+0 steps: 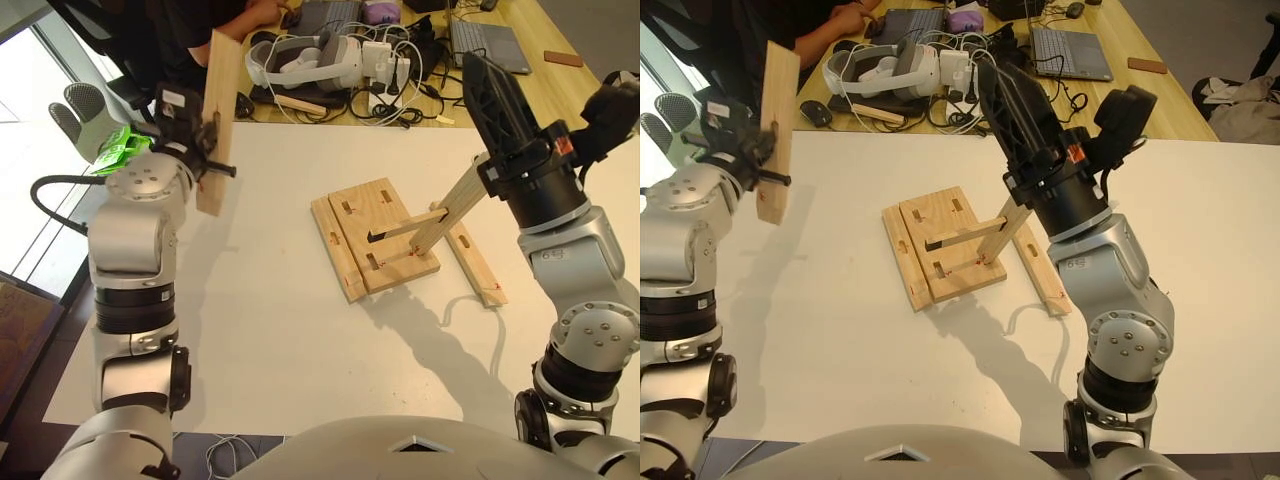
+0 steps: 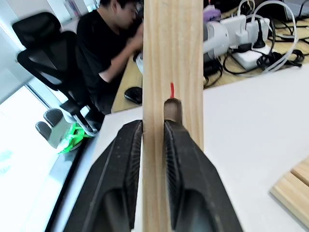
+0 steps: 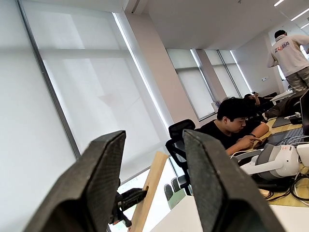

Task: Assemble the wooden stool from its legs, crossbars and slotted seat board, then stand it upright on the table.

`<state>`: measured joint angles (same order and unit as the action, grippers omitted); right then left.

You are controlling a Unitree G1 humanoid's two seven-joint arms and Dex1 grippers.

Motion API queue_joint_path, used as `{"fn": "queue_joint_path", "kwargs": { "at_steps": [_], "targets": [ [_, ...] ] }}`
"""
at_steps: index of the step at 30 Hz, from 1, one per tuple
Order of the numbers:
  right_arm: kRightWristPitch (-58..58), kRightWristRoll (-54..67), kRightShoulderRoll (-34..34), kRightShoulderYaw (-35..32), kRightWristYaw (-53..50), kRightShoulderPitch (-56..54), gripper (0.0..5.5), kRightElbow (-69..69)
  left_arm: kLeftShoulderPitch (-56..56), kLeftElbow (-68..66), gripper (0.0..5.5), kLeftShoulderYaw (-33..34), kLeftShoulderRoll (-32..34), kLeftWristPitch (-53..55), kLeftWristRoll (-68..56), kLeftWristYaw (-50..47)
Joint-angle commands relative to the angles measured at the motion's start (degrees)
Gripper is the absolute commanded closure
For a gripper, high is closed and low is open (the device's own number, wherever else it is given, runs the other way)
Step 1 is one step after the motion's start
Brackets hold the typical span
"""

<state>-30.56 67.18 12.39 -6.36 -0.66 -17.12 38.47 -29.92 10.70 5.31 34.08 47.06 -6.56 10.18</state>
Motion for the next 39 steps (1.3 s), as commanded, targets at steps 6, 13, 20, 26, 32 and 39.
{"fn": "queue_joint_path", "kwargs": {
  "at_steps": [6, 13, 20, 26, 32, 39],
  "targets": [
    [-2.8, 9.1, 1.7, -0.1, 6.4, -9.3, 2.22, -7.7, -2.0, 8.2, 4.91, -0.3, 1.2, -18.9, -2.7, 11.1],
    [-3.5, 6.8, 5.2, -1.5, 10.8, -16.0, 2.22, -13.9, -3.4, 15.4, 4.91, 0.1, 2.0, -18.5, -9.7, 18.3],
    [-2.9, 3.5, 4.1, -1.2, 12.4, -21.2, 2.22, -18.4, -2.9, 22.0, 4.91, -4.2, 0.7, -16.2, -9.9, 18.3],
    [-3.1, 2.5, 1.1, 0.4, 13.2, -21.5, 2.22, -18.3, -2.7, 22.7, 4.91, -6.2, 0.7, -17.1, -8.9, 18.7],
    [-3.2, 1.0, -0.1, 1.0, 13.8, -21.4, 2.4, -18.7, -3.1, 22.5, 4.91, -6.8, 0.7, -18.0, -8.6, 19.3],
    [-2.9, -0.7, -0.7, 0.4, 14.2, -21.5, 3.57, -18.8, -3.3, 22.2, 4.91, -6.7, 0.7, -18.5, -8.3, 19.6]
  ]
}}
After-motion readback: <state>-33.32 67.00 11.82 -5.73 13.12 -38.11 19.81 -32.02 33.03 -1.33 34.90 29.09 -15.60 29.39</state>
